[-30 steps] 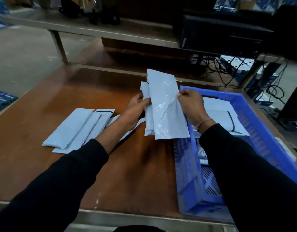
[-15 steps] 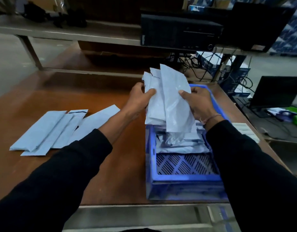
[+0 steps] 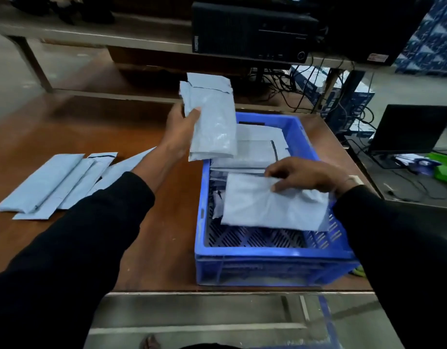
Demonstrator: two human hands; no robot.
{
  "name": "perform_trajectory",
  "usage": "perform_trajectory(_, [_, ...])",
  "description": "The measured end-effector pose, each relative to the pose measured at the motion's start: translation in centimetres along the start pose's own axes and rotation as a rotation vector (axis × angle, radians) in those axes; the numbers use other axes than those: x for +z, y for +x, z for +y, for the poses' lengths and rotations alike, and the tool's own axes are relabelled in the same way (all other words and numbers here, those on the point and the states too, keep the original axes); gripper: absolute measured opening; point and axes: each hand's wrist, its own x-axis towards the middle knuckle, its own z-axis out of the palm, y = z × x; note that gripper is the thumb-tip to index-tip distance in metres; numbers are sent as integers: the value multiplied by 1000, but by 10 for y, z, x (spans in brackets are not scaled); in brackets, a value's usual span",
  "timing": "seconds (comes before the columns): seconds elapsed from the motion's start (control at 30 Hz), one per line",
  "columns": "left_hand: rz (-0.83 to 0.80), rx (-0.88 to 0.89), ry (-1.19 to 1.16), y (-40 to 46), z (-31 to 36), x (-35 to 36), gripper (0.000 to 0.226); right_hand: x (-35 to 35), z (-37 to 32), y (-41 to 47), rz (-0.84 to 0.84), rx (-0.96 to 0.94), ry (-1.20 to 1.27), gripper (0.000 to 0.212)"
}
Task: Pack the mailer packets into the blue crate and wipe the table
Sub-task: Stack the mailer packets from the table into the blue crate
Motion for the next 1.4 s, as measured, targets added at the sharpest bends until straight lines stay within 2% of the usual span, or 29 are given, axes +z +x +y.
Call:
perform_trajectory(0.07, [-58,6,18,-2,-2,4,42,29,1,18,-127,-34,-186,15])
perform_trajectory(0.13, [-83,8,11,-4,-3,8,44,59,-1,34,-173,-34,-287,19])
perform_trajectory(0.23, [-104,-4,-11,-5,-6,13,42,88,2,45,-141,-4,-330,25])
perform_trajectory(0.4, [-120,-33,-14,-5,-13,17,38,91,11,43,-36,33,-639,35])
perform_trajectory(0.5, [-130,-31,-12,-4,-14,19,36,95,16,40,-96,74,-670,33])
perform_trajectory(0.6, [-135,-37,2,-5,-14,22,38,96,13,38,-172,101,-582,29])
perform_trajectory(0.63, [-144,-40,9,-5,-15,23,38,91,11,37,-154,111,-554,25])
perform_trajectory(0.7, [-173,-54,4,-7,-16,26,39,72,6,33,-14,174,-413,13])
perform_trajectory(0.77, [-207,-68,-10,-8,-17,29,39,50,3,28,172,259,-12,16])
perform_trajectory(0.83, [-240,-68,-26,-10,-17,33,36,29,-3,24,369,257,401,18])
perform_trajectory(0.9, [-255,-74,-24,-11,-17,37,30,13,-8,29,515,222,706,32])
perform_trajectory(0.97, [-254,-90,-27,-12,-17,43,31,3,-14,39,578,169,895,44])
perform_trajectory(1.07, [-271,-112,-26,-14,-17,48,36,4,-19,56,637,77,1000,43])
perform_trajectory(1.2, [-287,-156,-68,-19,-14,52,38,11,-17,69,722,93,1091,32])
perform_trajectory(1.3, [-300,-233,-157,-20,-9,53,36,10,-15,67,707,79,1100,19])
perform_trajectory(1.4, [-278,-200,-127,-19,-9,52,39,2,-12,56,728,78,1056,14])
